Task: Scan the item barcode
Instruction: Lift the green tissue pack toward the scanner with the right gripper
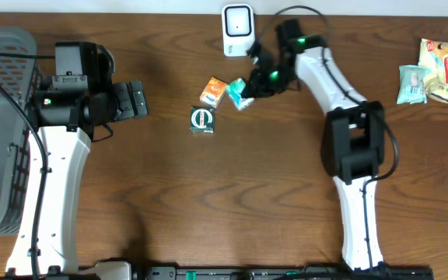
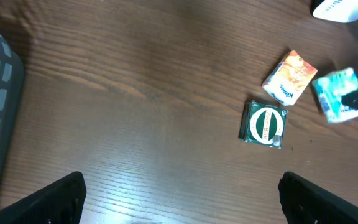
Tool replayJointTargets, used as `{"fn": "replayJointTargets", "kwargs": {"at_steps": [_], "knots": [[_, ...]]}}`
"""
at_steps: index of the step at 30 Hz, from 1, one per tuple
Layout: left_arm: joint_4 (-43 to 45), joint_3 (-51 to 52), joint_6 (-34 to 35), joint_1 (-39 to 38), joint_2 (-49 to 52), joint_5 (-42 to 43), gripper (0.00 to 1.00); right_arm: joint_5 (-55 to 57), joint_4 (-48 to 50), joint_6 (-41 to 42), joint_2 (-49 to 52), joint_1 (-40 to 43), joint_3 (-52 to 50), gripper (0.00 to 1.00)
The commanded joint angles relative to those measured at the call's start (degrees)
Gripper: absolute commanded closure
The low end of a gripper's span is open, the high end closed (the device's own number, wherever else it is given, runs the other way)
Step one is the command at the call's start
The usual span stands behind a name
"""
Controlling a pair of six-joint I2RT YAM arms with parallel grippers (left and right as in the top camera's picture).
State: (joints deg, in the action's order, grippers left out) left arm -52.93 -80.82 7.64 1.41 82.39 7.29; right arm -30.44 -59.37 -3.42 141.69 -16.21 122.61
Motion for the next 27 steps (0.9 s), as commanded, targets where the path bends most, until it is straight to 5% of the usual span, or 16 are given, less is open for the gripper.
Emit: {"fn": "replayJointTargets", "kwargs": {"at_steps": [1,5,9,17,27], "knots": [[-0.20,-0.09,-0.13,0.17,-0.04,-0.50,0.02,31.78,-0.70,-1.40,-2.73,-1.66,8.15,0.99],[-0.20,-0.09,-0.13,0.17,-0.04,-0.50,0.02,41.68,3.56,-7.39,-2.73,-3.52,11.61,0.99],[-0.20,-0.09,-0.13,0.17,-0.04,-0.50,0.02,41.88,15.74,-17.03,-2.67,-5.29,10.21,0.99],[-0.20,-0.09,-0.13,0.17,-0.02,-0.50,0.02,41.62,35.19,-22.03,-1.75,-6.25,8.17,0.99],[-0.20,-0.09,-0.13,0.17,-0.04,-0.50,0.02,42.80,39.06,-32.50,1.86,-6.95,8.13,0.99]]}}
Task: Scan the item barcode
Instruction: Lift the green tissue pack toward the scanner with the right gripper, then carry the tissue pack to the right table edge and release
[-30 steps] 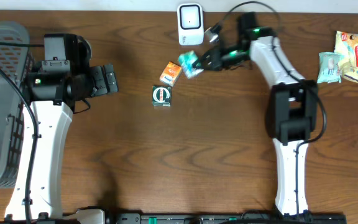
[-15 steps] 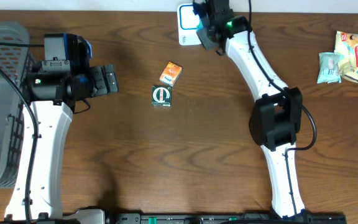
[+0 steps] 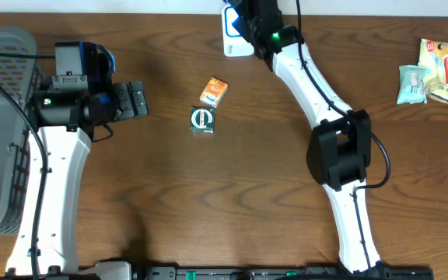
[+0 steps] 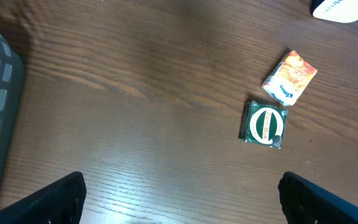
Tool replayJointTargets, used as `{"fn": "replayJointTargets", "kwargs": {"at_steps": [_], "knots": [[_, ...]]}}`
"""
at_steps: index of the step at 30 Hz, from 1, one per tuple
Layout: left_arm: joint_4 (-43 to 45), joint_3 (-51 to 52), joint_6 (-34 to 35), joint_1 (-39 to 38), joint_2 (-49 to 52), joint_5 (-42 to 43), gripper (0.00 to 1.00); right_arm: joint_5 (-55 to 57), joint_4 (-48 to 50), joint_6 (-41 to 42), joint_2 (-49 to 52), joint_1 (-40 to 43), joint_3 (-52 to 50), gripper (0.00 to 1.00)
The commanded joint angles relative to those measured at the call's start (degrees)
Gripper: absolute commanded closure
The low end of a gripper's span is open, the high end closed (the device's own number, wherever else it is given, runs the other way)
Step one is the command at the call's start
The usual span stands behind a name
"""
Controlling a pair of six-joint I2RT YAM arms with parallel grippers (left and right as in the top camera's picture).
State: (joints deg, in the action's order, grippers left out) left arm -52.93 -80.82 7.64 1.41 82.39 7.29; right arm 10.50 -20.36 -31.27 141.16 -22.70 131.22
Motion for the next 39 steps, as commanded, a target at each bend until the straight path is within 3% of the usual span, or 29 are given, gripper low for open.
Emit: {"fn": "replayJointTargets", "kwargs": {"at_steps": [1,8,14,18,27,28,29,30,31,34,35,39], "knots": [[-0.20,-0.09,-0.13,0.17,-0.02,-0.50,0.02,2.12,0.07,-4.66,2.84,-0.55,-0.48,0.99],[-0.20,-0.09,-0.13,0.17,-0.02,-0.50,0.02,3.69,0.00,-4.55,3.08,-0.61,-0.46,0.99],[-0.20,-0.09,-0.13,0.17,-0.04,-0.50,0.02,11.89,-2.29,4.13,0.90,0.79,0.00,0.99],[-0.20,-0.09,-0.13,0.17,-0.02,-0.50,0.02,11.89,-8.28,9.44,-2.19,4.52,0.00,0.99],[-0.20,-0.09,-0.13,0.17,-0.02,-0.50,0.02,16.15,-29.62,10.69,-5.09,20.15,-0.02,0.99],[-0.20,-0.09,-0.13,0.17,-0.04,-0.50,0.03,16.13,-31.45,10.73,-5.09,21.99,-0.02,0.95],[-0.20,-0.09,-0.13,0.17,-0.04,-0.50,0.02,16.11,-32.70,10.95,-5.09,23.58,-0.02,0.85],[-0.20,-0.09,-0.13,0.17,-0.04,-0.50,0.02,16.06,-33.64,12.33,-5.09,25.38,-0.02,0.58],[-0.20,-0.09,-0.13,0.17,-0.02,-0.50,0.02,15.67,-34.16,13.70,-5.09,26.69,-0.02,0.42],[-0.20,-0.09,-0.13,0.17,-0.04,-0.50,0.02,9.09,-36.72,17.84,-5.09,31.78,-0.04,0.46],[-0.20,-0.09,-0.13,0.17,-0.04,-0.50,0.02,3.91,-37.38,20.41,-5.09,33.59,-0.07,0.36],[-0.20,-0.09,-0.13,0.17,-0.04,-0.50,0.02,-10.60,-37.97,22.34,-5.09,35.60,-0.15,0.31]]}}
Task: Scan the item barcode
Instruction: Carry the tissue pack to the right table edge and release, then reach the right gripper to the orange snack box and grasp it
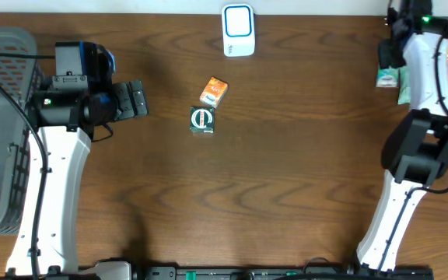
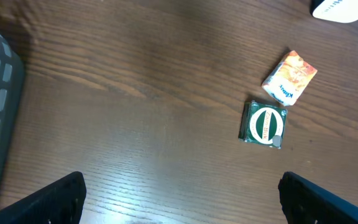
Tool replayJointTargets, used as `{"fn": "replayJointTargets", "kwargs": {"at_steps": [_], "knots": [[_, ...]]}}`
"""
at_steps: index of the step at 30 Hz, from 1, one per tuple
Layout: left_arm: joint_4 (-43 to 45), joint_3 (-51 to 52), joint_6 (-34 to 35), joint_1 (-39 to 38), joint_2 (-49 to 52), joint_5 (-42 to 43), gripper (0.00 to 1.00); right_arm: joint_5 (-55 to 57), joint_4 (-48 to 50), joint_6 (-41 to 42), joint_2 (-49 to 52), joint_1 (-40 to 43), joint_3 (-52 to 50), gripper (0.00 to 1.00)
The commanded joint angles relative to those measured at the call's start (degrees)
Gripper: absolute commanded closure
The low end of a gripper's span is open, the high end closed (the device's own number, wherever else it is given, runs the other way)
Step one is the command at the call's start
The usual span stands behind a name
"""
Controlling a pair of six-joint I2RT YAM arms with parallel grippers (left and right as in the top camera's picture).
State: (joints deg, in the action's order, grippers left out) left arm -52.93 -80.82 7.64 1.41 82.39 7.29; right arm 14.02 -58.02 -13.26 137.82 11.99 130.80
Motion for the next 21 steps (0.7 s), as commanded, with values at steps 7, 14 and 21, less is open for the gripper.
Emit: {"fn": "replayJointTargets", "kwargs": {"at_steps": [7,14,21], "knots": [[-0.20,-0.09,-0.13,0.17,-0.04,-0.50,0.02,-58.97,-3.96,4.68,-1.75,-1.27,0.26,0.30],[-0.20,-0.09,-0.13,0.17,-0.04,-0.50,0.02,-64.35,-6.67,4.42,-1.73,-10.21,0.11,0.40],[-0.20,-0.09,-0.13,0.17,-0.04,-0.50,0.02,-56.96,-4.02,5.22,-1.75,-23.56,-0.15,0.57]]}}
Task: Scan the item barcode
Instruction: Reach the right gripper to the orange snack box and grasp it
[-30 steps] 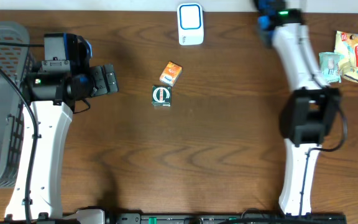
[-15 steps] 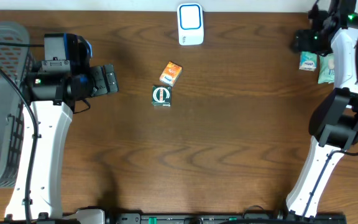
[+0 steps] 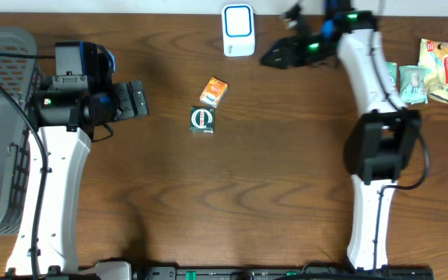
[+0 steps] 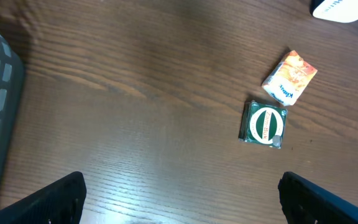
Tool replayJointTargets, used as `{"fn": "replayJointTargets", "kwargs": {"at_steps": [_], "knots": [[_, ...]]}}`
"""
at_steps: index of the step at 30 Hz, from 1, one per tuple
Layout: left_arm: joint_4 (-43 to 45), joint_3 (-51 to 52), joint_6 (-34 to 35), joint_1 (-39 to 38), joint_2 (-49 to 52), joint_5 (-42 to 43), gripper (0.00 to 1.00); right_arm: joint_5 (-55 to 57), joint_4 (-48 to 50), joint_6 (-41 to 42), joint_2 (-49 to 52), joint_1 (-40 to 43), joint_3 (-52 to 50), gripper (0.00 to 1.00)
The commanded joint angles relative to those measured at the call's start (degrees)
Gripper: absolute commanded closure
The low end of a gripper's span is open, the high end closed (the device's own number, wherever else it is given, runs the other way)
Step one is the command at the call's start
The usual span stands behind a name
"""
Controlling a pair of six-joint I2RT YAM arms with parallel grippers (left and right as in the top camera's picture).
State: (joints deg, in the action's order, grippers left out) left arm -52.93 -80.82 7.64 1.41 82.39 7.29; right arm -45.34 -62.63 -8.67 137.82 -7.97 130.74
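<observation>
The white barcode scanner (image 3: 238, 29) stands at the table's far edge. In front of it lie an orange packet (image 3: 215, 91) and a green packet with a white ring (image 3: 202, 119); the left wrist view shows both, orange packet (image 4: 289, 77) and green packet (image 4: 264, 124). My right gripper (image 3: 273, 56) hangs just right of the scanner, pointing left, open with nothing in it. A teal packet (image 3: 390, 75) lies at the right, partly behind the right arm. My left gripper (image 3: 134, 99) hovers open, left of the packets, its fingertips (image 4: 61, 198) far apart.
A grey basket (image 3: 2, 124) fills the left edge, its wall close to the left gripper. A pale packet (image 3: 414, 83) and a yellow snack bag (image 3: 446, 70) lie at the far right. The right arm reaches over the table's right half.
My right gripper was at the far right with the teal packet by the pile; now it is empty beside the scanner, and the teal packet lies at the right. The left arm is unchanged.
My right gripper was shut on the teal packet near the orange one. Then it was up at the scanner, the packet gone from the table. Then it was at the right-hand pile with the packet. Now the packet lies there and the gripper is back by the scanner.
</observation>
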Motion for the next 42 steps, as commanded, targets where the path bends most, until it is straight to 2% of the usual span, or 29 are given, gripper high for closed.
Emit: {"fn": "replayJointTargets", "kwargs": {"at_steps": [1,3,6,8,9,10,11,15,20,22,23,26,28,31,32,36,42], "knots": [[-0.20,-0.09,-0.13,0.17,-0.04,-0.50,0.02,7.96,0.72,5.20,-1.73,-5.73,-0.15,0.71],[-0.20,-0.09,-0.13,0.17,-0.04,-0.50,0.02,13.86,0.81,11.28,-1.73,-7.78,-0.66,0.78],[-0.20,-0.09,-0.13,0.17,-0.04,-0.50,0.02,20.20,3.58,21.05,-1.73,-11.45,-3.10,0.71],[-0.20,-0.09,-0.13,0.17,-0.04,-0.50,0.02,22.08,10.21,30.21,-1.73,-15.08,-7.67,0.66],[-0.20,-0.09,-0.13,0.17,-0.02,-0.50,0.02,22.34,12.46,32.92,-1.73,-16.00,-9.18,0.58],[-0.20,-0.09,-0.13,0.17,-0.04,-0.50,0.02,22.82,13.94,34.93,-1.73,-16.61,-10.23,0.41],[-0.20,-0.09,-0.13,0.17,-0.02,-0.50,0.02,24.61,16.39,38.62,-1.73,-17.57,-12.31,0.32],[-0.20,-0.09,-0.13,0.17,-0.04,-0.50,0.02,26.34,21.31,48.61,-1.73,-18.29,-17.07,0.39],[-0.20,-0.09,-0.13,0.17,-0.02,-0.50,0.02,26.38,28.72,52.89,-1.73,-18.32,-22.75,0.45],[-0.20,-0.09,-0.13,0.17,-0.04,-0.50,0.02,26.36,31.36,53.90,-1.73,-18.32,-24.70,0.51],[-0.20,-0.09,-0.13,0.17,-0.04,-0.50,0.03,26.34,32.79,54.10,-1.73,-18.32,-25.53,0.60],[-0.20,-0.09,-0.13,0.17,-0.02,-0.50,0.02,25.77,36.87,54.05,-1.73,-18.38,-27.67,0.67],[-0.20,-0.09,-0.13,0.17,-0.04,-0.50,0.02,24.52,37.59,54.03,-1.73,-18.38,-27.71,0.77],[-0.20,-0.09,-0.13,0.17,-0.04,-0.50,0.02,19.91,38.21,53.57,-1.77,-17.86,-27.67,0.96],[-0.20,-0.09,-0.13,0.17,-0.04,-0.50,0.02,18.25,37.94,53.59,-1.77,-17.40,-27.67,0.99],[-0.20,-0.09,-0.13,0.17,-0.04,-0.50,0.02,7.56,37.59,53.16,-1.86,-14.08,-27.67,0.99],[-0.20,-0.09,-0.13,0.17,-0.02,-0.50,0.02,-19.41,41.07,40.63,-1.86,-6.60,-27.67,0.99]]}}
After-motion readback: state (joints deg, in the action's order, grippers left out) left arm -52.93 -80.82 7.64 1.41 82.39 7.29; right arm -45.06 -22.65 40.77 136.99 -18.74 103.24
